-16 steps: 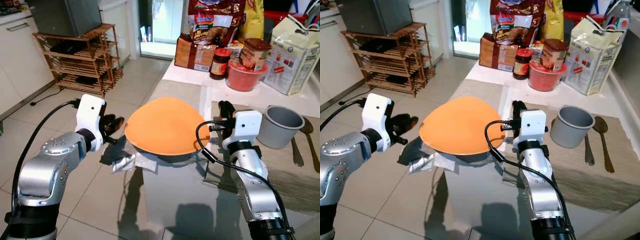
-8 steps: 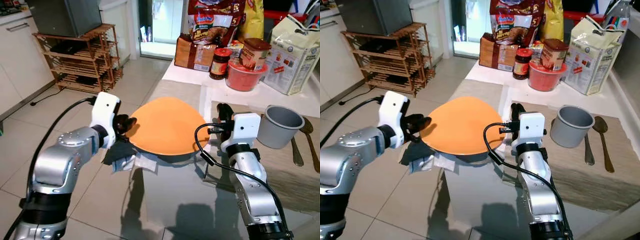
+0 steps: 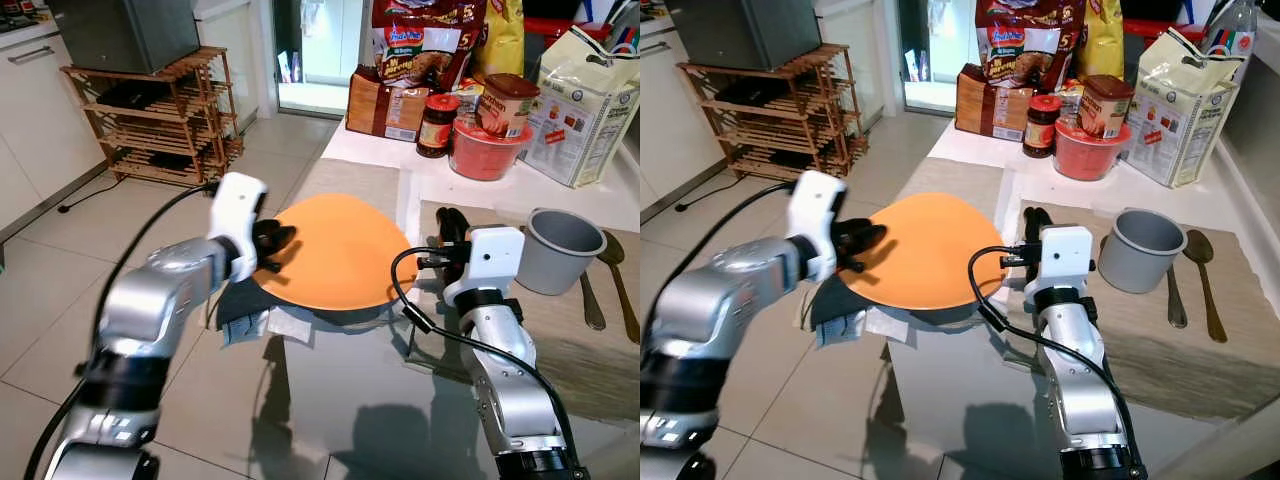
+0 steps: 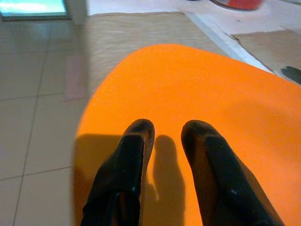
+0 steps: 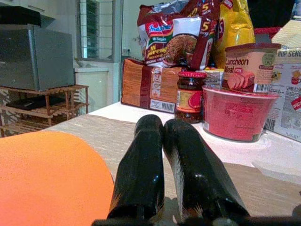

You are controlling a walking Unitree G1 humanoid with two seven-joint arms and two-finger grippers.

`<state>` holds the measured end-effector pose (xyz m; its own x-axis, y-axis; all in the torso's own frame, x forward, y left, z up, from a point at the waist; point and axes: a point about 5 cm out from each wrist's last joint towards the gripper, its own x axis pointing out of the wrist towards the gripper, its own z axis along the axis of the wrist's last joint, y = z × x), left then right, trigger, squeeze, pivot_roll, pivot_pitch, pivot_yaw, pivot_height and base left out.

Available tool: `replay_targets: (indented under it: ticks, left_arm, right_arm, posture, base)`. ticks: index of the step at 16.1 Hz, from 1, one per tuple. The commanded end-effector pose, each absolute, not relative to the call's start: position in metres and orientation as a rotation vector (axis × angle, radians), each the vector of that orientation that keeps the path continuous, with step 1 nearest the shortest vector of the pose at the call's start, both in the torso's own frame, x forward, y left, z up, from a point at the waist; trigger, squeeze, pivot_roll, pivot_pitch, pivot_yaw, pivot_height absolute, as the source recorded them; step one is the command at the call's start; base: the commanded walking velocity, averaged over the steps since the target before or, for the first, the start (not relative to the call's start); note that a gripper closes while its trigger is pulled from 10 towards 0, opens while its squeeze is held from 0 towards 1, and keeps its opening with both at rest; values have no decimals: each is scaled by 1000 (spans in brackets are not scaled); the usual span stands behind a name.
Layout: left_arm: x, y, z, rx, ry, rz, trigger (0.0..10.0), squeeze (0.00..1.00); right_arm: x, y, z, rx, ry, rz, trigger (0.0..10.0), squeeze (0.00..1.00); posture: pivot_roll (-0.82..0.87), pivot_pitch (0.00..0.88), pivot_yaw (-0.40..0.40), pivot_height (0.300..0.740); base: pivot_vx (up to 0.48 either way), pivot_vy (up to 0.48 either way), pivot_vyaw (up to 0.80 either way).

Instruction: Setting the table

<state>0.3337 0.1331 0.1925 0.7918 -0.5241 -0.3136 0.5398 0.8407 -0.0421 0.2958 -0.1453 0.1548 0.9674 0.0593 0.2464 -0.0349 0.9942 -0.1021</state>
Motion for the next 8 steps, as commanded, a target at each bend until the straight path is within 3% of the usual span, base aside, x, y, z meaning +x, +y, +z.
replay_targets:
  ticks: [1,8]
  left_arm:
    - [337,129,192,74,323,-596,10000,0]
    - [358,119,178,146,395,-626,10000,0]
  right_arm:
    - [293,-145,157,-96,-254,43,10000,0]
    - [290,-147,156,-102,-248,31,10000,0]
  posture:
    - [-63,24,45,740]
    - [-89,27,63,740]
  base:
    - [0,0,0]
    - [0,0,0]
